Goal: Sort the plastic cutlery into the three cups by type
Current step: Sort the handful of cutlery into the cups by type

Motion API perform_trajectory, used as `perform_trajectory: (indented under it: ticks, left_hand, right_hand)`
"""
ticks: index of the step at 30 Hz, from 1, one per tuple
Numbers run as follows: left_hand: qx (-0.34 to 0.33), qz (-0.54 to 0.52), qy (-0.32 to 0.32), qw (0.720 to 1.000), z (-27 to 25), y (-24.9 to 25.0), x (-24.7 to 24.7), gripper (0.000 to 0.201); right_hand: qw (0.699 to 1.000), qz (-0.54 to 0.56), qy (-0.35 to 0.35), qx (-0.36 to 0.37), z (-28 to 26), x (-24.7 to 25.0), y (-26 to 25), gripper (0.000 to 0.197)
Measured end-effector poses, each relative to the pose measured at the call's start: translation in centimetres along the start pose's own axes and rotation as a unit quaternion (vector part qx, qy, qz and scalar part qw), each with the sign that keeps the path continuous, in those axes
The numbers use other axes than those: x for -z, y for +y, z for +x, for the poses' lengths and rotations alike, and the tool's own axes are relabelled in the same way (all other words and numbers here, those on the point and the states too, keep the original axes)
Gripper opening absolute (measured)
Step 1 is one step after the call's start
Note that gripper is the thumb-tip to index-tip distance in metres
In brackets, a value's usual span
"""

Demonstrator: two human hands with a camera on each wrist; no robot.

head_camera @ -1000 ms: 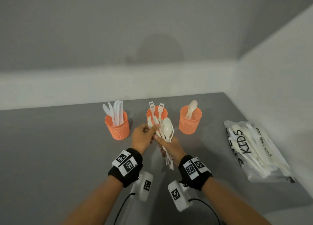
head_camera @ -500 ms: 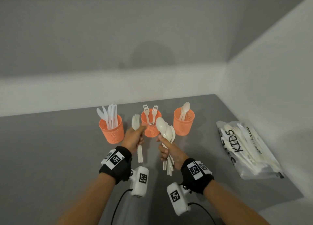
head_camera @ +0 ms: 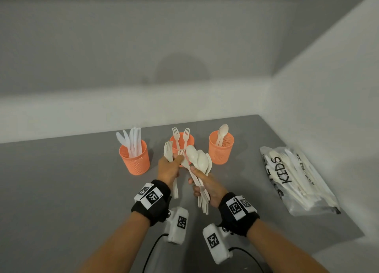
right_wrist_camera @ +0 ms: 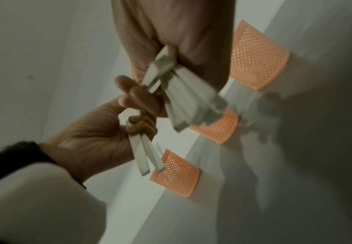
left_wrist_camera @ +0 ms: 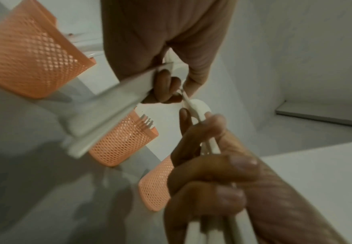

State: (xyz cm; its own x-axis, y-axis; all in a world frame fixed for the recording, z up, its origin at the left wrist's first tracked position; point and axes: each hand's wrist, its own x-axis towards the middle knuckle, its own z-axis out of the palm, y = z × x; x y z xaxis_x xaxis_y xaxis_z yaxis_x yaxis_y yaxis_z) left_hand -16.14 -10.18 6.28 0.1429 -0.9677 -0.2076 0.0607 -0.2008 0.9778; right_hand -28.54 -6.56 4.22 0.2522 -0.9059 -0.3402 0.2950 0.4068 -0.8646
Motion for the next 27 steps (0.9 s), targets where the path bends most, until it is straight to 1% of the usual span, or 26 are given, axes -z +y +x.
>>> perform_trajectory:
  ticks: [1, 3, 6, 7, 8, 9, 12, 13, 15, 17, 19, 20, 21, 23, 25, 27]
  left_hand:
    - [0.009, -0.014, -0.011, 1.000, 0.0, -0.1, 0.0, 0.018]
    - [0.041, -0.035, -0.054, 0.997, -0.2, -0.3, -0.1, 0.011]
    - [0.074, -0.019, -0.139, 0.987, -0.6, -1.1, -0.3, 0.018]
    - [0.073, -0.011, -0.148, 0.986, -0.7, -1.2, -0.3, 0.020]
    - [0.070, -0.004, -0.137, 0.988, -0.7, -1.2, -0.4, 0.021]
    - [0.065, -0.002, -0.105, 0.992, -0.5, -1.3, -0.4, 0.022]
    - [0.067, -0.042, 0.018, 0.997, 0.2, -0.8, 0.0, 0.031]
    - [0.066, -0.059, 0.041, 0.995, 0.4, -0.5, 0.1, 0.030]
    - [0.045, -0.060, 0.061, 0.995, 0.6, 0.0, 0.2, 0.027]
    - [0.000, -0.050, 0.061, 0.997, 0.1, 0.5, -0.1, 0.027]
    - [-0.046, -0.028, 0.033, 0.998, -0.8, 0.6, -0.8, 0.029]
    - [-0.061, -0.007, 0.015, 0.998, -1.4, 0.6, -1.2, 0.025]
    - [-0.071, 0.017, -0.002, 0.997, -2.0, 0.7, -1.6, 0.018]
    - [-0.085, 0.042, -0.031, 0.995, -3.1, 0.4, -2.7, 0.011]
    - [-0.095, 0.044, -0.051, 0.993, -3.8, 0.2, -3.8, 0.005]
    - [-0.100, 0.055, -0.051, 0.992, -4.0, 0.1, -4.5, 0.008]
  right_hand:
    - [1.000, 0.001, 0.006, 0.008, 0.1, 0.0, 0.1, 0.018]
    - [1.000, 0.002, 0.014, 0.018, 0.1, 0.0, 0.0, 0.019]
    - [0.999, -0.011, 0.017, 0.026, 0.1, -0.2, 0.0, 0.021]
    - [0.999, -0.022, 0.019, 0.027, 0.0, -0.2, 0.1, 0.024]
    - [0.999, -0.035, 0.023, 0.028, 0.0, -0.2, 0.1, 0.027]
    - [0.998, -0.051, 0.029, 0.030, -0.1, -0.2, 0.2, 0.027]
    - [0.992, -0.082, 0.078, 0.048, -0.1, 0.0, 0.6, 0.017]
    - [0.989, -0.090, 0.102, 0.059, 0.0, 0.1, 0.7, 0.013]
    - [0.977, -0.130, 0.150, 0.077, 0.3, 0.3, 0.7, 0.015]
    - [0.953, -0.201, 0.200, 0.102, 0.9, 0.7, 0.8, 0.017]
    - [0.916, -0.288, 0.242, 0.141, 1.6, 1.2, 0.9, 0.012]
    - [0.897, -0.324, 0.258, 0.158, 1.8, 1.3, 0.9, 0.013]
    - [0.883, -0.346, 0.268, 0.169, 2.0, 1.3, 0.9, 0.018]
    - [0.871, -0.364, 0.272, 0.189, 1.9, 1.1, 0.7, 0.024]
    - [0.861, -0.381, 0.272, 0.200, 1.8, 0.9, 0.4, 0.025]
    - [0.855, -0.394, 0.275, 0.195, 1.8, 1.1, 0.3, 0.023]
